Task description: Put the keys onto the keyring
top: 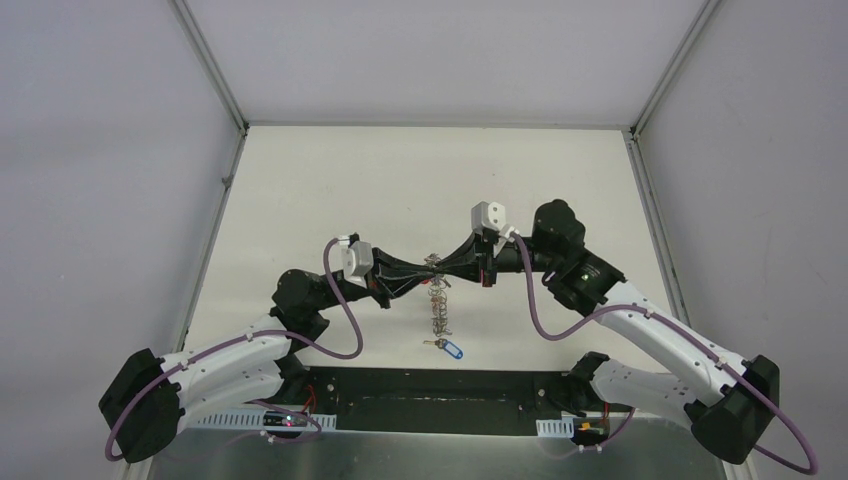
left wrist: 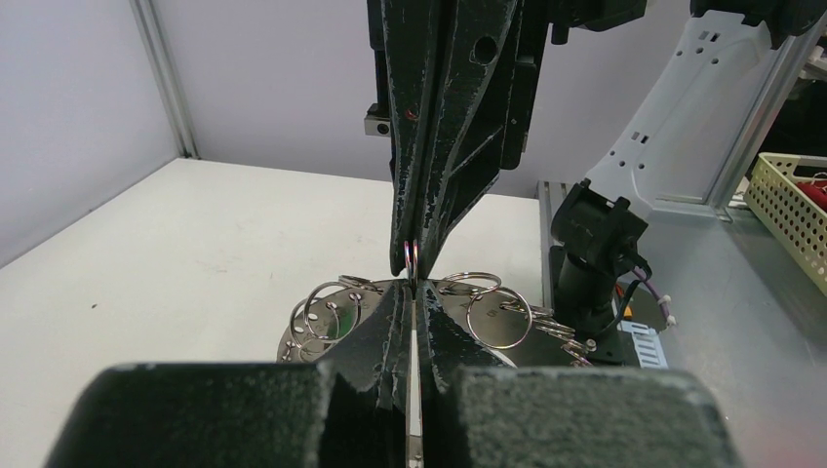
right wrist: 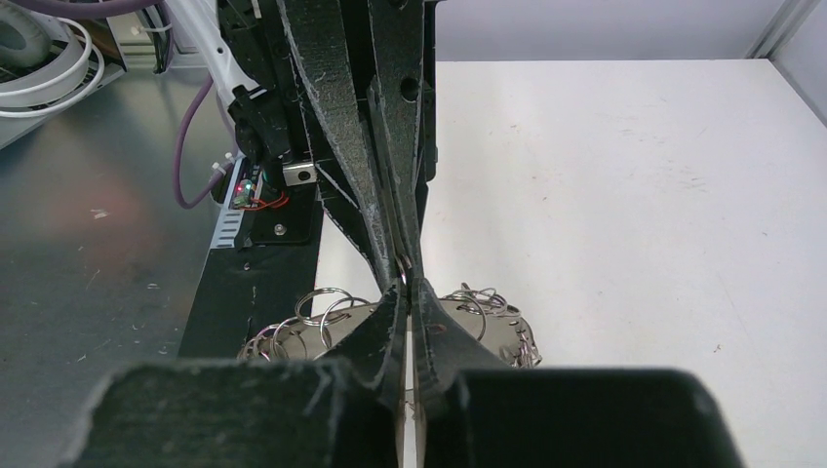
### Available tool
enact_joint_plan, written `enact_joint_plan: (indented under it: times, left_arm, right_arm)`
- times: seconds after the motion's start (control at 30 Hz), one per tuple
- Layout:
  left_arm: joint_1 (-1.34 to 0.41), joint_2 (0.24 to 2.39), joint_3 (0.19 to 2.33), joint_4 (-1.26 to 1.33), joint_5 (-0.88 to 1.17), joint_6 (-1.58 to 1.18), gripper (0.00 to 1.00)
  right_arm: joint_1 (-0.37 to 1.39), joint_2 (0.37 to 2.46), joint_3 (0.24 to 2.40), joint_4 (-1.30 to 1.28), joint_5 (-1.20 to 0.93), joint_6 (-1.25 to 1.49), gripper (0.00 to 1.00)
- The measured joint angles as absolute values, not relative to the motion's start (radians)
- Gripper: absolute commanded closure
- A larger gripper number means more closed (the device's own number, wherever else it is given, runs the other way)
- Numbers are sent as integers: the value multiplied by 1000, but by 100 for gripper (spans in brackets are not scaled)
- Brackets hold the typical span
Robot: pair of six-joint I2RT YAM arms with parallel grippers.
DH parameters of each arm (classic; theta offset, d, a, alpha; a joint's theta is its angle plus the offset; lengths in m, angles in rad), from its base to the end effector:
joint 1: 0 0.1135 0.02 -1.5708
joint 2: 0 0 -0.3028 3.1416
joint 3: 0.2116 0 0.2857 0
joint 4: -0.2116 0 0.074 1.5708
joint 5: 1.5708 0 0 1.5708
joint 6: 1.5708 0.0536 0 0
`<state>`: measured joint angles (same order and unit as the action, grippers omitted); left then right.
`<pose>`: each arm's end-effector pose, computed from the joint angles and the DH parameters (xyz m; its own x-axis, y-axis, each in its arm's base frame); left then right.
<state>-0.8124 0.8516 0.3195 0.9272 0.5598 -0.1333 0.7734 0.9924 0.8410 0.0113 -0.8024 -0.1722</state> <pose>0.1182 -0.1661 0.2973 0.1358 -0.3071 -0.9419 0.9789 0.1878 0.0799 0.1518 0.2021 0.3687 0.0720 -0.0961 -0.9928 -0.9974 -0.0168 -0.0707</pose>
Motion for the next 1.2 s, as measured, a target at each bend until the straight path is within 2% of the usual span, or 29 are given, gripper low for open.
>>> enact_joint_plan:
  times: [0.1,0.13,0.23,0.3,0.4,0.57,0.8,1.0,1.07,1.2]
  left_arm:
    - [-812,852,319,926,559,-138,100]
    - [-812,852,319,926,559,-139,95]
    - [-812,849,319,920,556,-139,49]
    - [-812,832,321,910,542,-140,30]
    - [-812,764,323,852,508,-140,16]
    - [-812,611,340,612,424,-127,2]
    - [-813,523,426,184,235,-194,1]
    - [-813,673,521,-138,99,-458,1]
    - [-812,748,542,-191,84,-533,6]
    - [-813,928,574,-270,113,-684,23]
  right_arm:
    - [772,995,841,12,-805,-171,100]
    - [772,995,841,12,-805,-171,100]
    - [772,994,841,9,-803,-169,100]
    - [772,995,841,-16,-786,-166,100]
    - [764,998,843,-77,-750,-160,100]
    - [694,1038,888,-200,-709,-119,100]
    - [540,1057,937,-295,-672,-22,100]
    - [487,1029,939,-368,-556,9,100]
    - [481,1019,940,-394,-522,9,100]
    - [474,1016,944,-450,-472,12,100]
